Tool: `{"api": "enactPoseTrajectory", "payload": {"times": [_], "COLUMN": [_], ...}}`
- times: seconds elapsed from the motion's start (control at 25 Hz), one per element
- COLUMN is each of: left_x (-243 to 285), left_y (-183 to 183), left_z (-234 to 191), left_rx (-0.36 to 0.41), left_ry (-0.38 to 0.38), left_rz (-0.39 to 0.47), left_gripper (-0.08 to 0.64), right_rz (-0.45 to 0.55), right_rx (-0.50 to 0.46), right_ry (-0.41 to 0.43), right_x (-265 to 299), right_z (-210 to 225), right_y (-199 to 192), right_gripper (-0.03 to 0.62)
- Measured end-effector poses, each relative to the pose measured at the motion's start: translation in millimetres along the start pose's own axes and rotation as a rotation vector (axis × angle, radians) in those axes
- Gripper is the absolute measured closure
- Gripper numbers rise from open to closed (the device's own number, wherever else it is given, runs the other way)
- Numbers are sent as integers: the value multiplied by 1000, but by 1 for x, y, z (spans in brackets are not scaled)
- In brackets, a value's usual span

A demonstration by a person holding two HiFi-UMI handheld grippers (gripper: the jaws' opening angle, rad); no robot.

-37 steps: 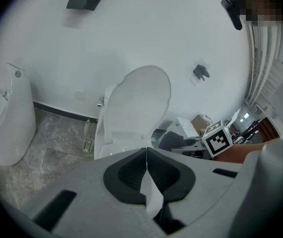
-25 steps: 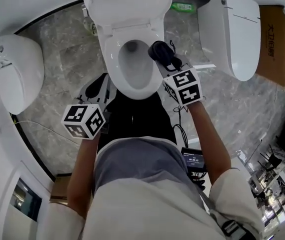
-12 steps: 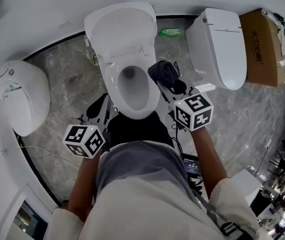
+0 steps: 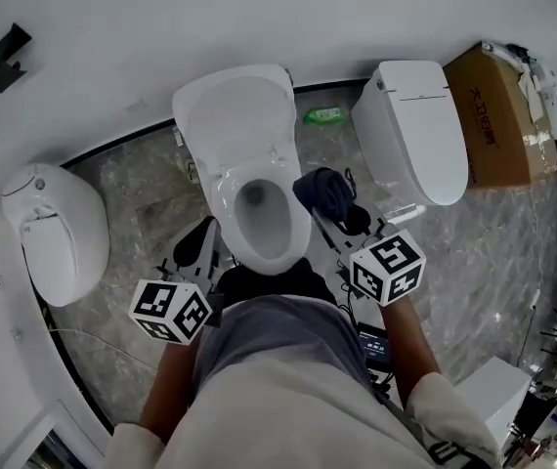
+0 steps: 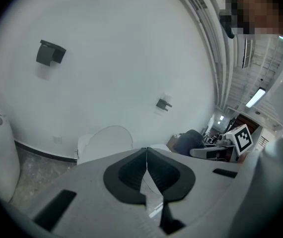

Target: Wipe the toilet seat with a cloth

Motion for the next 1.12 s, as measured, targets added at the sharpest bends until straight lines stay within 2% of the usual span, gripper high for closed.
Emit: {"api": "enactPoseTrajectory", "payload": {"times": [0.28,0.6,0.8,1.12], "left_x": [-19,-38,-45,-49], "left_y": [6,22,31,29], "left_z": [19,20,22,19], "left_rx": [48,83,83,65], "left_ry": [-8,19,23,17], "left_rz": [39,82,106,91], "left_gripper": [551,551,551,551], "right_rz": [75,97,109,114], "right_rx": [-11,-74,-76,-91], "right_ry": [-14,-50,-45,-21], "right_x": [-31,-44,-49,-55], "right_z": [-17,-40,-50,-63], "right_y": [21,40,43,48], "right_gripper": [502,509,509,509]}}
Point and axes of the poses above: the fingertips, and each gripper's own axes: x forward along the fingers, z to its right, y out of its top, the point moved 6 cm from there along -x, backward along the fingers, and after that the axes turned 10 degrees about -x, right-handed, at the moved point
